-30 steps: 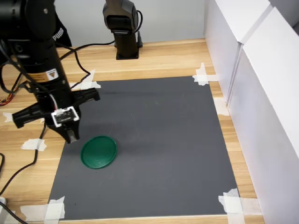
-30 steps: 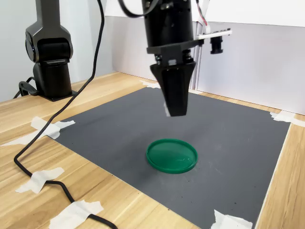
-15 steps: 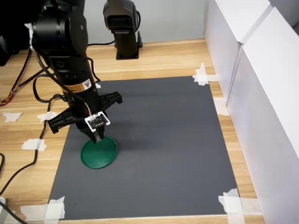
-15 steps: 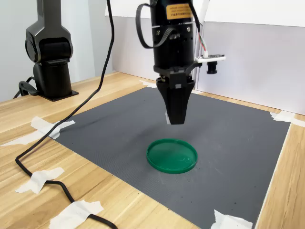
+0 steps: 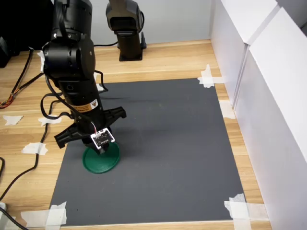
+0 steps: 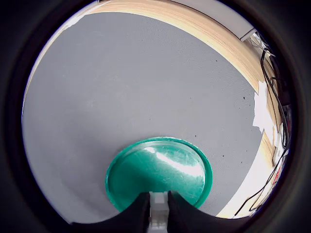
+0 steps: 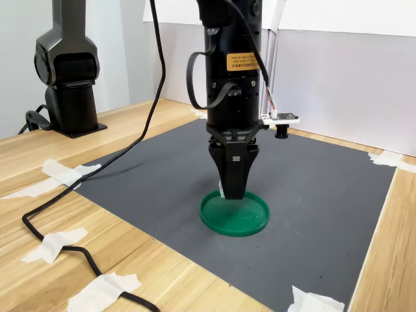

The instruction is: Grasp a white terminal and put it on the green lid.

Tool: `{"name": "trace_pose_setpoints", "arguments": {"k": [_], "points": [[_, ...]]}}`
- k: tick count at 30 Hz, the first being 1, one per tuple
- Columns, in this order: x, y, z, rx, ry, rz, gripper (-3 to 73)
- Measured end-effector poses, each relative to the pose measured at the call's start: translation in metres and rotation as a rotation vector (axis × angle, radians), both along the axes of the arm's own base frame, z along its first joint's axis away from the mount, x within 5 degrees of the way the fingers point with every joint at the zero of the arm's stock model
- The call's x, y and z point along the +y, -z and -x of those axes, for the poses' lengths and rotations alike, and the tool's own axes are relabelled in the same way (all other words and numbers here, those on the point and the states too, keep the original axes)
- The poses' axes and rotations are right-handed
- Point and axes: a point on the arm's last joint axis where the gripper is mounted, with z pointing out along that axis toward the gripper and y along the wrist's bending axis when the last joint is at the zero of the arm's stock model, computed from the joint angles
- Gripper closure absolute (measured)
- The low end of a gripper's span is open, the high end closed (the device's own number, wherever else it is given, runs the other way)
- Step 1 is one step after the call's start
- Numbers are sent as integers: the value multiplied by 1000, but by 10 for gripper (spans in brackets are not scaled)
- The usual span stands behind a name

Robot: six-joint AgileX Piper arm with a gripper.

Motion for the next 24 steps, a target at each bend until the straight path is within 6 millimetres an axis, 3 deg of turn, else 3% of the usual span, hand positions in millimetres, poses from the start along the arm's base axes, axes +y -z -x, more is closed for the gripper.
{"name": "trace_pose_setpoints", "arguments": {"k": [7,19,24], "points": [[-2,5,-2,5,-10,19,558],[-1,5,-2,-1,-7,13,237],[0,-17,2,-58,-1,5,224]]}}
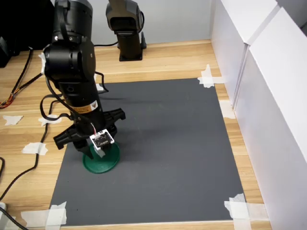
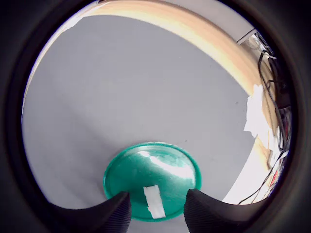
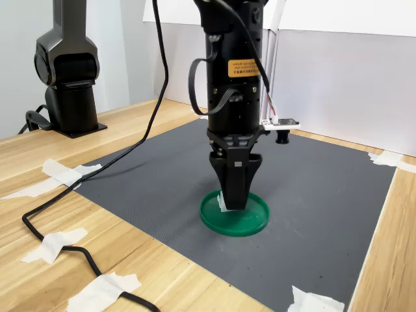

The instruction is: Grasp a white terminal and put it on the green lid.

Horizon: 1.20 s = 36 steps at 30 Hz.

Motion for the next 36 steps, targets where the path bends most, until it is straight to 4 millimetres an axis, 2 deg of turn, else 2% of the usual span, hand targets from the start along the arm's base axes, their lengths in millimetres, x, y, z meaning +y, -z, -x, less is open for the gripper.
{"name": "trace_pose_setpoints", "arguments": {"k": [4,7,12,15,17,20,29,36], "points": [[1,-37,11,-98,33,-15,243],[3,-72,24,-194,87,-49,301],[8,-122,57,-332,156,-129,491],[10,-135,82,-379,170,-157,628],[11,-131,98,-384,180,-165,677],[13,-119,125,-396,198,-177,702],[17,-88,200,-416,236,-203,711],[19,-66,237,-418,267,-225,711]]}}
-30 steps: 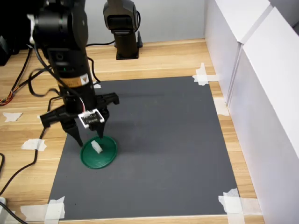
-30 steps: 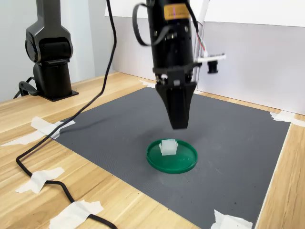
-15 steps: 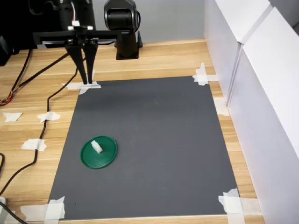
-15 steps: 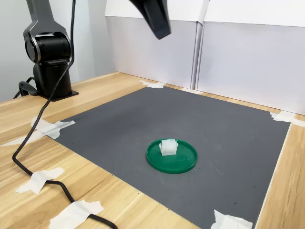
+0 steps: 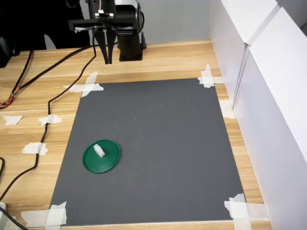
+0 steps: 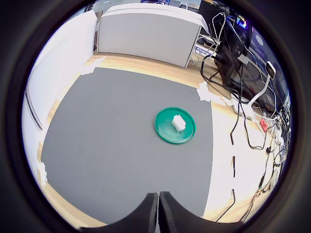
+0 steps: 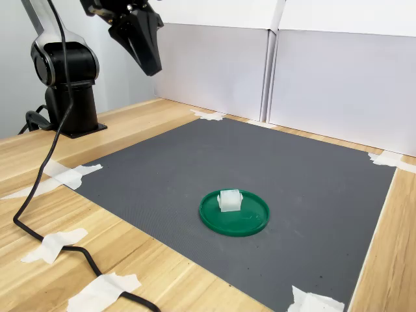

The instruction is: Grasp a white terminal and put it on the green lid.

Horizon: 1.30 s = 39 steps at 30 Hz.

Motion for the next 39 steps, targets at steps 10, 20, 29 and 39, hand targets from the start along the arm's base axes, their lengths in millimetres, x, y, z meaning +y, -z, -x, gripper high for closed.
{"name": "trace_pose_setpoints", "arguments": {"k": [10,20,29,39], "points": [[3,32,25,-99,29,-52,711],[6,63,41,-93,62,-118,711],[8,69,55,-101,110,-189,711],[9,62,65,-172,105,-195,711]]}}
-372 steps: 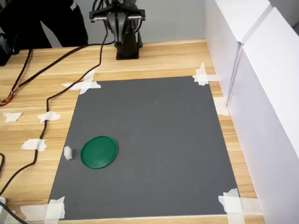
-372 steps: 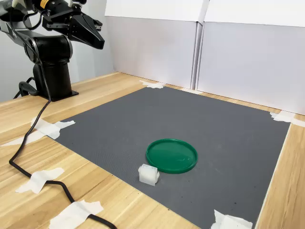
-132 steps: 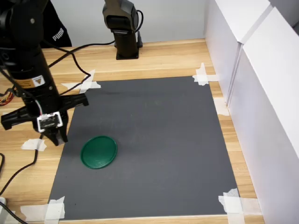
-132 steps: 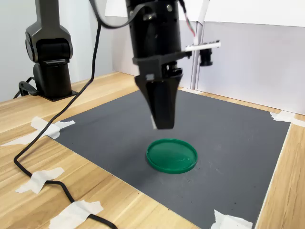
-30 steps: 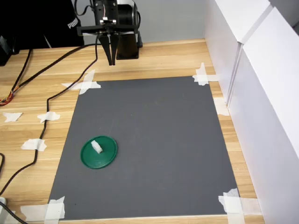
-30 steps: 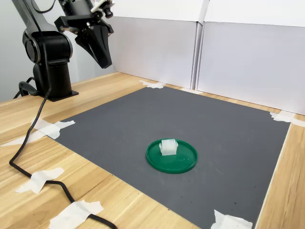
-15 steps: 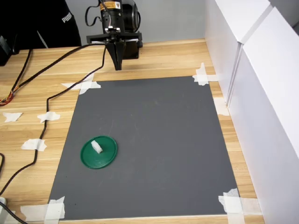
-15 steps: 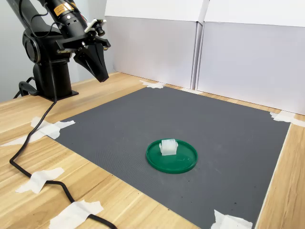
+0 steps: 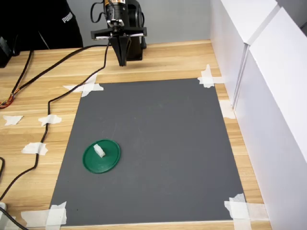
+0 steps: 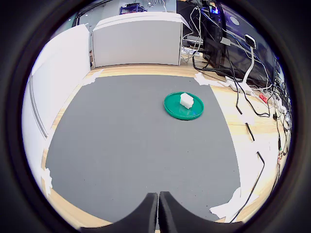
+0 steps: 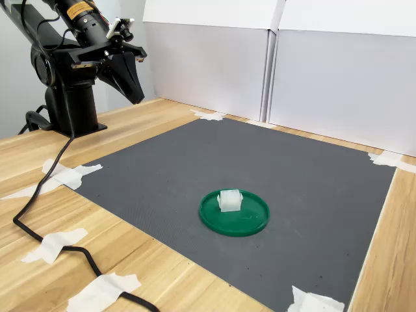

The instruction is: Grasp a white terminal and put it on the green lid.

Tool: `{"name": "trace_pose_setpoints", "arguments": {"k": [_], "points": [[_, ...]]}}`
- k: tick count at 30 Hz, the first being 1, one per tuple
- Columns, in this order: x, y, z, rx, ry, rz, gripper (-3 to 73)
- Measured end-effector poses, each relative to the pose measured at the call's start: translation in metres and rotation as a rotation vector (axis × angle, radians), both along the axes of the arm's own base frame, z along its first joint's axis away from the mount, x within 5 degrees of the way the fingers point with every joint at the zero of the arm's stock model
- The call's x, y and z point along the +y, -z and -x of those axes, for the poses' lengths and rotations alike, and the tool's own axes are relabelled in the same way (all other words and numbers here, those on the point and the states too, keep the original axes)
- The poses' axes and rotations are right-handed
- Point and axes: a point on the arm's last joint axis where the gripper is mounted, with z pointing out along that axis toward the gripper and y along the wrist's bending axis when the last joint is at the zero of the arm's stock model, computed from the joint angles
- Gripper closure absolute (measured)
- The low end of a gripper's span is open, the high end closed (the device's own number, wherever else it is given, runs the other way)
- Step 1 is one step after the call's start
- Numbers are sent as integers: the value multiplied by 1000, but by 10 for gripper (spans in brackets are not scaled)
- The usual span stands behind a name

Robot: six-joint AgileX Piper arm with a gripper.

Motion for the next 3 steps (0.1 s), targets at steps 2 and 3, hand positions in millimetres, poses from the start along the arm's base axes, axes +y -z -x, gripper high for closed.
{"name": "trace_pose_setpoints", "arguments": {"k": [2,3], "points": [[0,-1,1,-5,0,0,711],[0,-1,2,-12,0,0,711]]}}
